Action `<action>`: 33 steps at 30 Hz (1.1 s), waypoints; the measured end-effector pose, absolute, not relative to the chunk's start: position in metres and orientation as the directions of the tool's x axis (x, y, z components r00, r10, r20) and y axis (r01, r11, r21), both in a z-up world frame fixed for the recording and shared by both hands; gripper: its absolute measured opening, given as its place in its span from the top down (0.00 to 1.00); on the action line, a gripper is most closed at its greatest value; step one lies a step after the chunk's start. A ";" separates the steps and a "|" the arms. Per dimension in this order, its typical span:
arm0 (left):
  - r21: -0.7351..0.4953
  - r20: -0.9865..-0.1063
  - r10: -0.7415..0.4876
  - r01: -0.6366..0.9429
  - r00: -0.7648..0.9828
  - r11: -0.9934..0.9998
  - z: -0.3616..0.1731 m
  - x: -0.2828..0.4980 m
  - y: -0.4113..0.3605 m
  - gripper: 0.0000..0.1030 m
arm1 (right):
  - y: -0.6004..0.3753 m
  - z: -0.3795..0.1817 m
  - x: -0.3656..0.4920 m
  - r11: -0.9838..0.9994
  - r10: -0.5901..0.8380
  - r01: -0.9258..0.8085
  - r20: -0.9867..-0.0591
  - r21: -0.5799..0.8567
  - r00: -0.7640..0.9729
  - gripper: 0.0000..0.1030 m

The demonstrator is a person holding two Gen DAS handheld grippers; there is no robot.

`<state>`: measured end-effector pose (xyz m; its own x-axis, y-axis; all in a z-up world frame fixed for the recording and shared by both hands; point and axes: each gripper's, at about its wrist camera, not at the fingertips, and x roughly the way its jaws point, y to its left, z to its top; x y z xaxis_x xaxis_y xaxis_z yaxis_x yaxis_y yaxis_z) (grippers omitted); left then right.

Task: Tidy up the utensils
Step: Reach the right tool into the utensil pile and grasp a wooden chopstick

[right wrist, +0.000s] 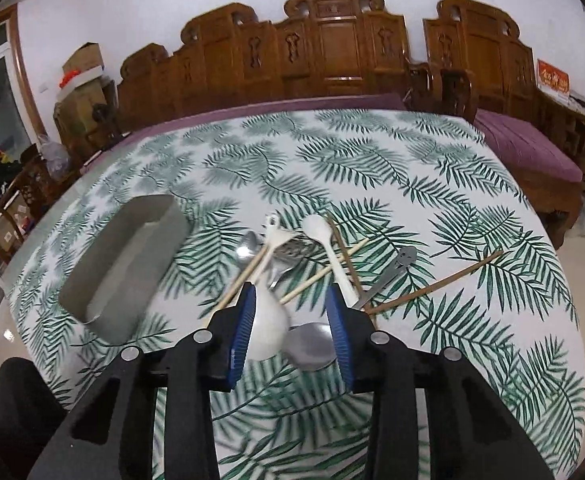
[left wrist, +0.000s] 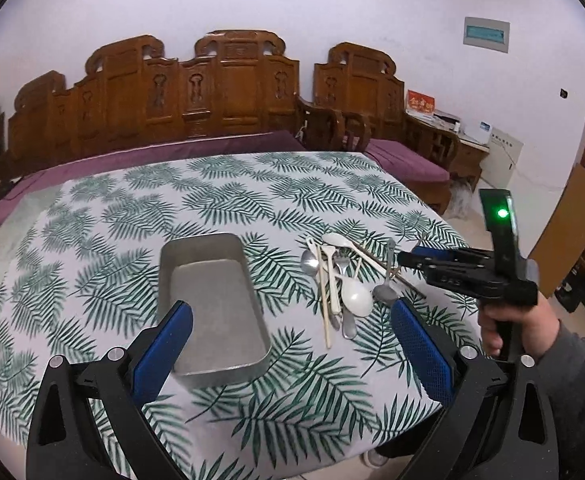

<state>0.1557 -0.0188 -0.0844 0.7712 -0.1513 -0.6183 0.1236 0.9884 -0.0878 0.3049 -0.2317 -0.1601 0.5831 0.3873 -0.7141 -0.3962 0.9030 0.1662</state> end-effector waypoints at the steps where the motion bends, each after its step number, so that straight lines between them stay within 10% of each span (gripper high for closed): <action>1: -0.090 -0.626 -0.157 0.129 0.764 0.988 -0.087 0.162 -0.021 0.13 | -0.232 -0.163 0.309 0.902 0.389 -0.397 -0.717 0.169 0.579 0.62; 13: -0.086 -0.727 -0.194 0.193 0.659 0.977 -0.147 0.220 -0.054 0.40 | -0.262 -0.210 0.340 0.928 0.344 -0.320 -0.765 0.190 0.544 0.62; 24: -0.054 -0.773 -0.165 0.195 0.612 0.979 -0.187 0.240 -0.069 0.41 | -0.247 -0.231 0.361 0.941 0.309 -0.286 -0.805 0.182 0.506 0.62; 33: -0.062 -0.762 -0.180 0.206 0.622 0.977 -0.200 0.254 -0.070 0.41 | -0.239 -0.226 0.358 0.943 0.291 -0.294 -0.810 0.154 0.509 0.86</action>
